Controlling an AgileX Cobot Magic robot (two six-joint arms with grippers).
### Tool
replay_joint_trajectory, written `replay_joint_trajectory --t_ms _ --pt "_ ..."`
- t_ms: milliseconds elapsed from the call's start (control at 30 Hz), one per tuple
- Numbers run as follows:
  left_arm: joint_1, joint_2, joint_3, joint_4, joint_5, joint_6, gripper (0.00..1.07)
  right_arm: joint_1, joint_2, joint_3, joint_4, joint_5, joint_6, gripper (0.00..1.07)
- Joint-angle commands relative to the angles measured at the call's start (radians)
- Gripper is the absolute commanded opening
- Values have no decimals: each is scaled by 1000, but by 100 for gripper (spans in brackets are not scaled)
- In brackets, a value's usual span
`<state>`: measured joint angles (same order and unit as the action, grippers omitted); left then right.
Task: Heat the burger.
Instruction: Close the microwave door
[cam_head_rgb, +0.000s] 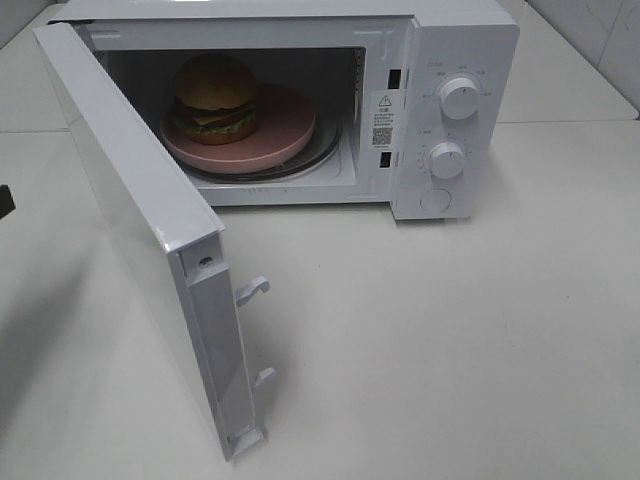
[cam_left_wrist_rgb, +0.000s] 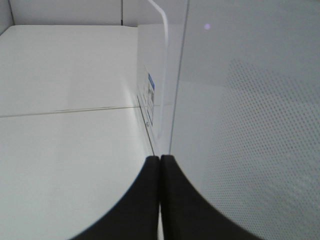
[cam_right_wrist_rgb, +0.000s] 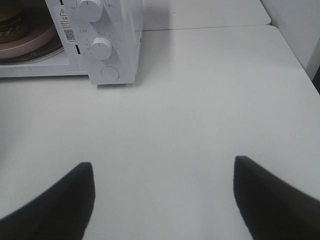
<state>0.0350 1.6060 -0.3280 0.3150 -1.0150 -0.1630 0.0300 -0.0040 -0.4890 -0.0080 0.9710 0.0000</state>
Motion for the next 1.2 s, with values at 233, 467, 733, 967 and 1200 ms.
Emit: replay_joint_trajectory --t_ms 233,467,733,967,1200 --pt "0 104 -40 152 -103 -16 0 -5 -29 1 -5 -6 0 76" --pt "-55 106 -73 175 -90 -40 0 -5 -29 1 -5 -6 0 76" --pt "-82 106 -90 181 -44 -44 0 -5 -29 1 -5 -6 0 76" --pt "-123 111 -90 159 -36 -42 0 -5 -29 1 -5 -6 0 76" --pt "-155 139 -90 158 -37 -43 0 -5 -29 1 -5 -6 0 76"
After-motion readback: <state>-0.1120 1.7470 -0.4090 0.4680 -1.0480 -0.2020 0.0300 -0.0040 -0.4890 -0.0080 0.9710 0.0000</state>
